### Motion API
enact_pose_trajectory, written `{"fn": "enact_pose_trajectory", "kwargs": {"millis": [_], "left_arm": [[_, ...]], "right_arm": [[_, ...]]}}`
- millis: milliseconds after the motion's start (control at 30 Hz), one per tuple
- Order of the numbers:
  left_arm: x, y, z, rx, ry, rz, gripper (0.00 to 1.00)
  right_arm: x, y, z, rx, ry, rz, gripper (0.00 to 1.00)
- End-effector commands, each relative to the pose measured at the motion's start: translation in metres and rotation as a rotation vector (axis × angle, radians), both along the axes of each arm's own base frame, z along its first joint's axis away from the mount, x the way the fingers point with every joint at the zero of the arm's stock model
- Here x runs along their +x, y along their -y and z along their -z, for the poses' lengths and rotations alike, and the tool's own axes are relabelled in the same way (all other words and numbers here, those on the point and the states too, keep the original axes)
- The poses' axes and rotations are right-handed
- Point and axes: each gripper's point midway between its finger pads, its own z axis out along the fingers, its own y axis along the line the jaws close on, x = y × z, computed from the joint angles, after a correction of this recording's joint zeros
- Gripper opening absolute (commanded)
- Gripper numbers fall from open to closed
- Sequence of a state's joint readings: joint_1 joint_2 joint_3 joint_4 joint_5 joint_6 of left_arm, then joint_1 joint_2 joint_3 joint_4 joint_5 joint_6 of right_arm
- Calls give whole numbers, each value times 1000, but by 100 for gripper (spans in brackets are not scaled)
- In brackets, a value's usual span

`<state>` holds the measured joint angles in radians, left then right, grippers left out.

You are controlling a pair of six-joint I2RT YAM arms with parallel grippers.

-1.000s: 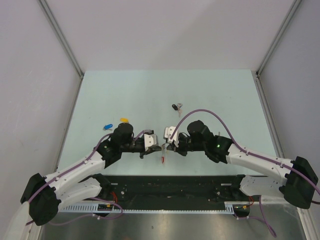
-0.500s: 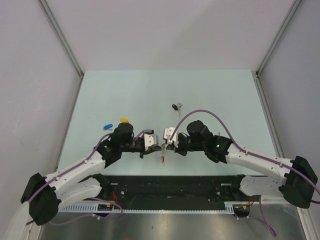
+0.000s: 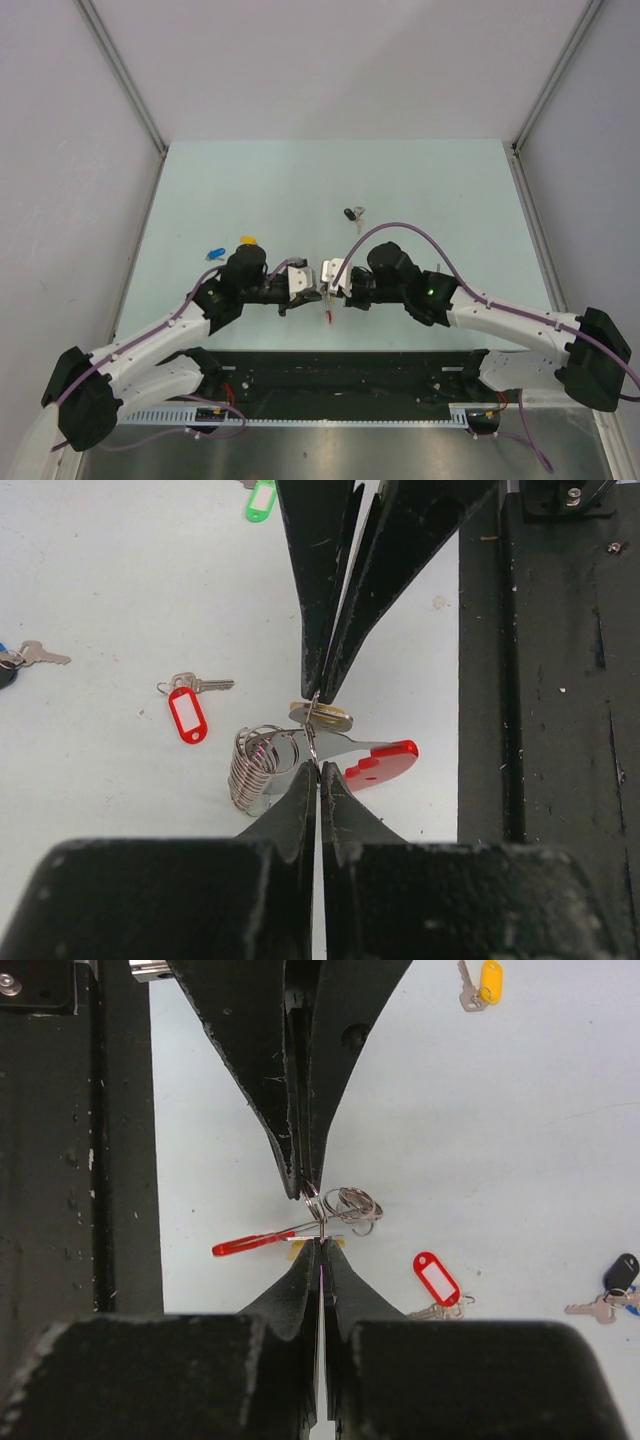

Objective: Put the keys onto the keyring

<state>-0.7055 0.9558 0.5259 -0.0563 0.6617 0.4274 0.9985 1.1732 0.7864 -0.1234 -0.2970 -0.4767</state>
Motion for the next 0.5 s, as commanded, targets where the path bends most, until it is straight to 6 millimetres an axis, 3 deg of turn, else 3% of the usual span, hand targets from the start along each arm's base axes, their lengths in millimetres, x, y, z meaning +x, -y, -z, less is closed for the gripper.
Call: {"fn": "enact_pose_trajectory", "kwargs": {"millis": [0,467], "left_arm": [[-6,11,-16,-42,32,77,0],[-6,10,-15,-26,12,75,0]], "right_arm": [[-1,-19,-16,37,69,-52,0],[-5,-26,-20,43,120,-92,0]]}}
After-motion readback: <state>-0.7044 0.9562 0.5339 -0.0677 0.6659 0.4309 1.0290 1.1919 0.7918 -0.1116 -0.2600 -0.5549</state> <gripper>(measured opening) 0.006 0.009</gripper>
